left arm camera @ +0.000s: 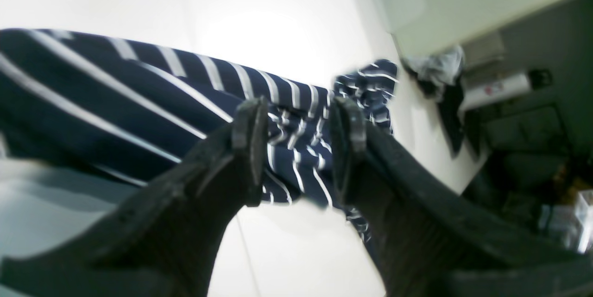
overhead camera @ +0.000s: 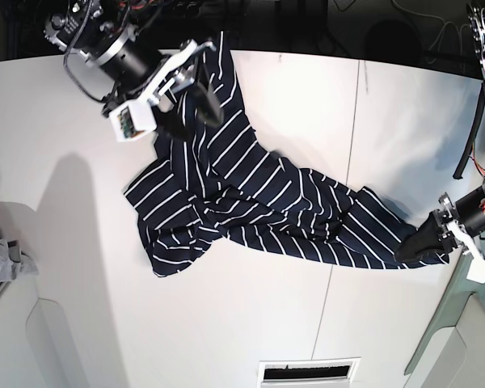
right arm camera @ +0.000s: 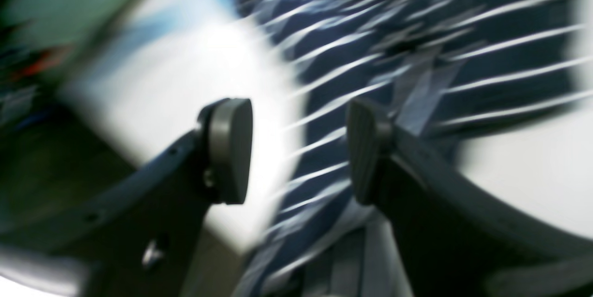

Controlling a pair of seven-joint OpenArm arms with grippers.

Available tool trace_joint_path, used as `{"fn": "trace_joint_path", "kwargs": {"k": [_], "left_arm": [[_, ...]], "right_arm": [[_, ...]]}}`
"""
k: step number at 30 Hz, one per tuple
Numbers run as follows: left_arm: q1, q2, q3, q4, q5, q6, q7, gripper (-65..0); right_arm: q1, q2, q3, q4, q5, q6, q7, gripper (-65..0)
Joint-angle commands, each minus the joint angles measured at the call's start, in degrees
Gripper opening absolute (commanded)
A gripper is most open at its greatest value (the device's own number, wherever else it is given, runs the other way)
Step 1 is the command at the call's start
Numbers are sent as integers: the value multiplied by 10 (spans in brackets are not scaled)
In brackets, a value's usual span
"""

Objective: Layout the t-shirt on the table in an organized manner, then fold the t-shirt properly
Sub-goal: 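Drag the shirt with the right gripper while the left gripper releases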

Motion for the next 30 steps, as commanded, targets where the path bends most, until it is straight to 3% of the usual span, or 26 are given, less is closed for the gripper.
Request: {"fn": "trace_joint_path", "kwargs": {"k": [1,2,4,8,12,20,22,26,28,30], "left_arm": [[3,-8,2,38,-18,-7,-7,-401],[18,-6,11,70,-16,-7,-7,-401],[49,2,36,132,3,-7,-12,-401],[99,29,118,214,104,-7,-86,-401],[117,78,198,216,219,-7,-146,-400],[143,149,307,212,351,-7,-224,-401],[152,165,318,209,378,-7,-235,-401],[153,186,323,166,397,0,-235,-401],[154,189,323,135,397,12,-245,-401],[154,189,323,102,397,11,-248,-401]], "right_arm": [[26,-3,11,4,-7,-30,17,-327],[50,-3,22,-4,-22,-62,17,-327],[97,-6,41,-34,-46,-95,17,-327],[177,-6,48,-136,-48,-87,19,-327],[247,-6,33,-243,-64,-78,40,-327],[360,-6,-29,-459,-79,-77,42,-333],[373,-6,-47,-494,-89,-77,43,-394],[391,-6,-59,-520,-130,-77,81,-605],[397,-5,-53,-513,-141,-77,105,-647],[403,-6,-43,-501,-139,-79,107,-650]]}}
